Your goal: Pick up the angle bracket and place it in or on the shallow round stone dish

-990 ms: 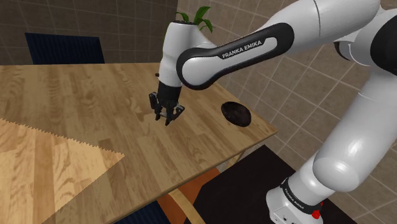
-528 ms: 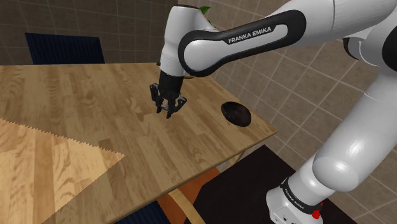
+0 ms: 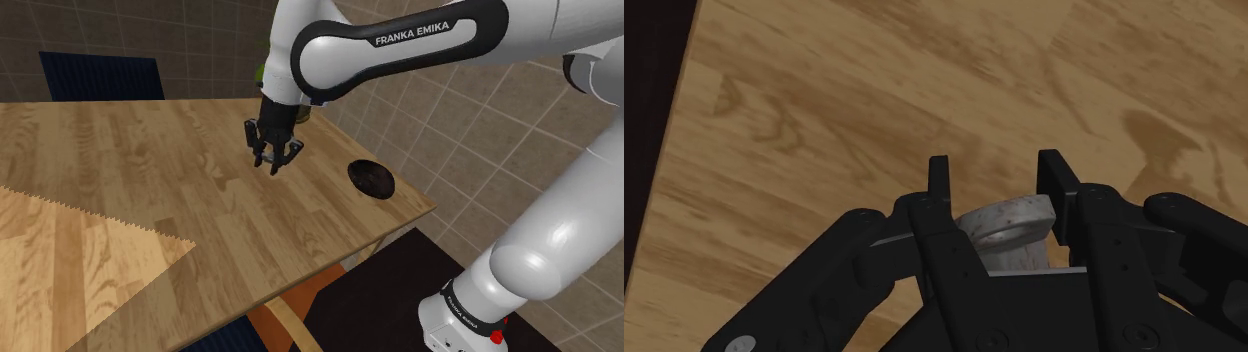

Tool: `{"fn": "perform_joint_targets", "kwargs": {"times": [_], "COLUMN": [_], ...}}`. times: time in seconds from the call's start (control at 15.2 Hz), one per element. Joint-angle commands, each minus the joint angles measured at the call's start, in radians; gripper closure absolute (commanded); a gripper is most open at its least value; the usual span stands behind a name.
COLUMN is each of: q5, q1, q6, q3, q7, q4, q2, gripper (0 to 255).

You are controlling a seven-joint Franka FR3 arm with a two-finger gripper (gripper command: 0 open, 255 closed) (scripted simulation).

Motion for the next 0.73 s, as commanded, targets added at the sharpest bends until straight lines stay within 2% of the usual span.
{"fn": "perform_joint_targets", "kwargs": {"times": [0.0,0.33,0.66], "q5": [0.038,0.127,0.173], "q1": [-0.024,-0.068,-0.1], "q6": [0.0,0.005,-0.004], "q3": [-0.017,-0.086,-0.174], "q7": [-0.06,-0.223,-0.373], "q4": [-0.047,-0.189,-0.302], "q2": [-0.053,-0.197,-0.311], "gripper": [255,255,255]}}
